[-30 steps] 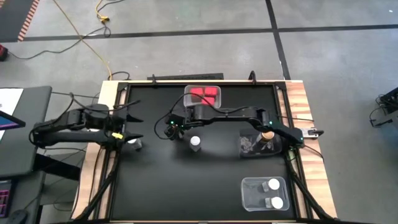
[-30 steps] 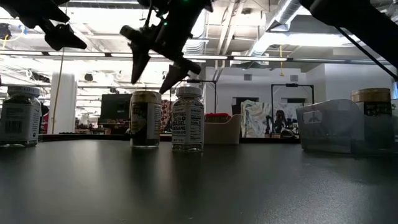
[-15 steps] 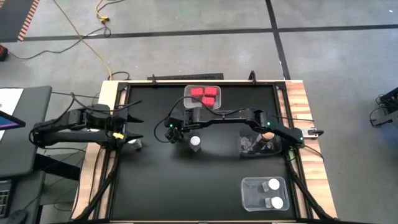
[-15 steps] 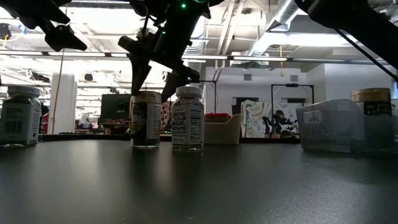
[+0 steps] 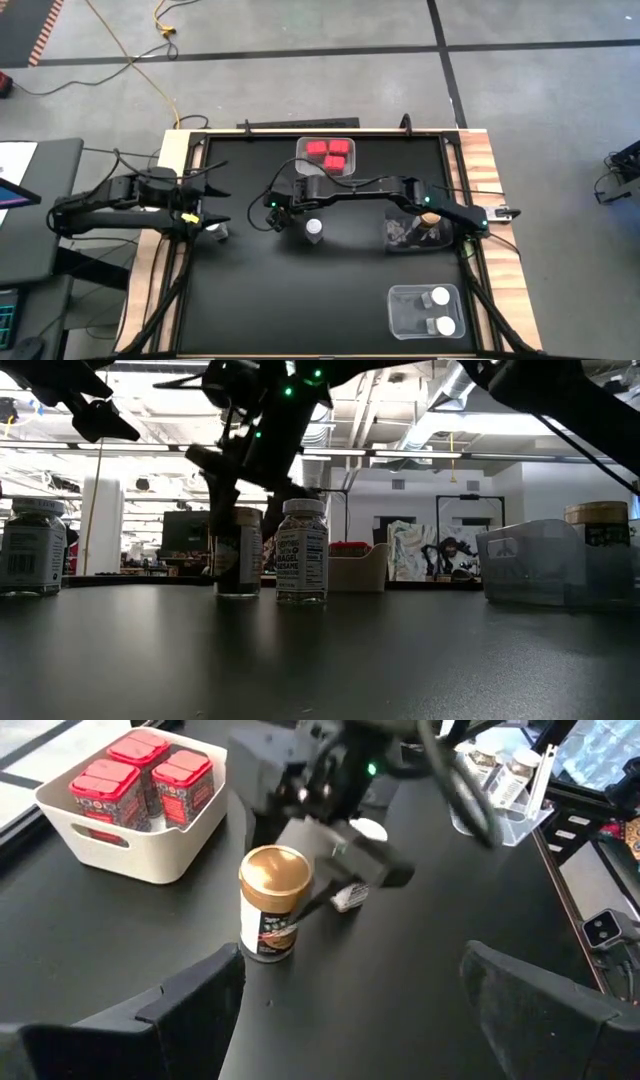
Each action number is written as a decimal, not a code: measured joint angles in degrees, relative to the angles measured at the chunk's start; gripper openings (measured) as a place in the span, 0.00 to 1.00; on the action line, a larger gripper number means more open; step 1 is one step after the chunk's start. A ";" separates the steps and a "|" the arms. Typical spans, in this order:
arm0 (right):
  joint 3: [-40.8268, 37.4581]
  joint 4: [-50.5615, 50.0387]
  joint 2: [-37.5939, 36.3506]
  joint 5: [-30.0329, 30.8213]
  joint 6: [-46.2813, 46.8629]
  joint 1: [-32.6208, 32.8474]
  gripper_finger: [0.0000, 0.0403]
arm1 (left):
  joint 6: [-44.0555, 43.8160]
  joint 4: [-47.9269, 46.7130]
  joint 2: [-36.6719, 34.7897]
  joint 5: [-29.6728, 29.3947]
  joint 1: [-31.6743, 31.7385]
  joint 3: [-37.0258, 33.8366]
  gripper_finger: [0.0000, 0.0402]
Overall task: Sort spices by type
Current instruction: Put the golden seasoning bottle into the black bin
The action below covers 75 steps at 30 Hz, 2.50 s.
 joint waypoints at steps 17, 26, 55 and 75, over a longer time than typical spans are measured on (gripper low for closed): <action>0.03 -0.92 -0.15 1.41 0.62 -0.09 0.75 | 0.00 -1.28 0.04 0.00 0.00 0.00 0.88; 1.06 -9.70 -6.04 2.18 -4.35 0.06 0.75 | 0.00 -1.25 0.04 -0.02 0.01 0.00 0.88; -52.65 -18.85 -63.49 13.90 11.71 22.43 0.75 | -6.24 -1.46 0.04 0.00 0.02 0.02 0.88; -80.19 -8.38 -77.15 11.72 12.85 26.09 0.75 | -3.66 -1.22 0.04 0.00 0.00 0.02 0.88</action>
